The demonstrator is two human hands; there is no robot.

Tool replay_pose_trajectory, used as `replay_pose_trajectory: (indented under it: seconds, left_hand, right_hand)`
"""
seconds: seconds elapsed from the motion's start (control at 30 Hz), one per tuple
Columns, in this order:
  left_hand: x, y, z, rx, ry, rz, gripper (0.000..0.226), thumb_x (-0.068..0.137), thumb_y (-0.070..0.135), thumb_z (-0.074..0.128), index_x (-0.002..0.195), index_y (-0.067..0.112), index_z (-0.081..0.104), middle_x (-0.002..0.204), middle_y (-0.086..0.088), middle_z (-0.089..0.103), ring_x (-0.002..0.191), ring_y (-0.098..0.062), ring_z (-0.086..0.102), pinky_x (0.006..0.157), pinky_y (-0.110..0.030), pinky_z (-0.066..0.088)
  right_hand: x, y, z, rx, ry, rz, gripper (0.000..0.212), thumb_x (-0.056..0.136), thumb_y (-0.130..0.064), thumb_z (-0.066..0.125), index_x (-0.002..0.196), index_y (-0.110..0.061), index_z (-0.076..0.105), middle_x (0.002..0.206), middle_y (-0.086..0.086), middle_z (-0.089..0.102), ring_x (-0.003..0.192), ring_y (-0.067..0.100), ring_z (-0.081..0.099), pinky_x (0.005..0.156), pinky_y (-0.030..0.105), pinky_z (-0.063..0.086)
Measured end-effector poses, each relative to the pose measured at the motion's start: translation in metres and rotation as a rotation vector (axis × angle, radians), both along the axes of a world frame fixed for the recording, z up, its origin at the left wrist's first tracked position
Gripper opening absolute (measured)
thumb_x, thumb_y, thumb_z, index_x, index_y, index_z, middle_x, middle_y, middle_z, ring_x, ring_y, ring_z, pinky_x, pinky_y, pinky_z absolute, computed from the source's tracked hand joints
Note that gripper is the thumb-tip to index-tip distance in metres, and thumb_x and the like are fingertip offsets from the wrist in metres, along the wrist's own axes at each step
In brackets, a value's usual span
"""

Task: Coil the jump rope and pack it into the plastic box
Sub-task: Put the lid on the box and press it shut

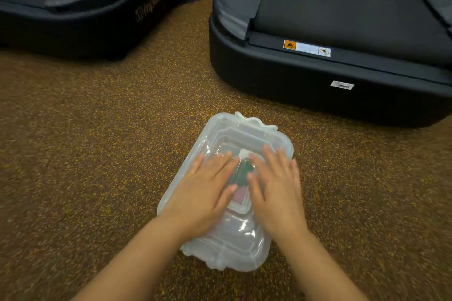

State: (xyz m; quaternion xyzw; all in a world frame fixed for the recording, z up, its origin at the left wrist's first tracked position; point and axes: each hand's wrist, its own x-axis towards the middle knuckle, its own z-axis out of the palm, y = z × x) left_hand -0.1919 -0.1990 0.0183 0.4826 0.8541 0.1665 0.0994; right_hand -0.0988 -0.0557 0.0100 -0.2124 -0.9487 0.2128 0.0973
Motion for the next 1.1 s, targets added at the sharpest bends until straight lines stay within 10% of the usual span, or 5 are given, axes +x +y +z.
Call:
replay_pose_trajectory:
  seconds: [0.27,0.47,0.93,1.1]
  left_hand:
    - [0.035,-0.083,-0.008,-0.072,0.172,-0.212,0.101,0.070,0.082,0.047,0.147,0.018,0.033,0.157,-0.003,0.027,0.146,-0.020,0.021,0.116,-0.042,0.015]
    - [0.031,-0.085,-0.023,-0.117,0.343,-0.216,0.105,0.064,0.054,0.074,0.150,0.021,0.024,0.157,-0.004,0.023,0.144,-0.022,0.022,0.114,-0.044,0.019]
    - [0.030,-0.089,-0.018,-0.104,0.400,-0.229,0.096,0.063,0.035,0.070,0.148,0.020,0.028,0.155,-0.006,0.032,0.144,-0.023,0.020,0.117,-0.053,0.011]
    - [0.027,-0.094,-0.018,-0.205,0.445,-0.266,0.113,0.057,0.049,0.073,0.151,0.018,0.019,0.158,-0.008,0.022,0.146,-0.023,0.013,0.114,-0.051,0.011]
  right_hand:
    - [0.090,-0.077,-0.018,0.081,0.075,0.267,0.063,0.076,-0.055,0.060,0.131,-0.025,0.054,0.145,0.003,0.047,0.141,0.027,0.033,0.117,0.048,0.013]
    - [0.094,-0.079,-0.028,0.257,-0.057,0.300,0.101,0.056,-0.038,0.083,0.143,-0.025,0.033,0.150,0.004,0.034,0.142,0.027,0.026,0.114,0.052,0.014]
    - [0.088,-0.086,-0.043,0.390,0.128,0.152,0.066,0.072,-0.042,0.068,0.130,-0.021,0.043,0.142,0.004,0.039,0.137,0.028,0.031,0.112,0.056,0.021]
    - [0.087,-0.087,-0.043,0.413,0.098,0.168,0.091,0.052,-0.041,0.086,0.129,-0.020,0.042,0.141,0.006,0.037,0.135,0.031,0.032,0.113,0.054,0.016]
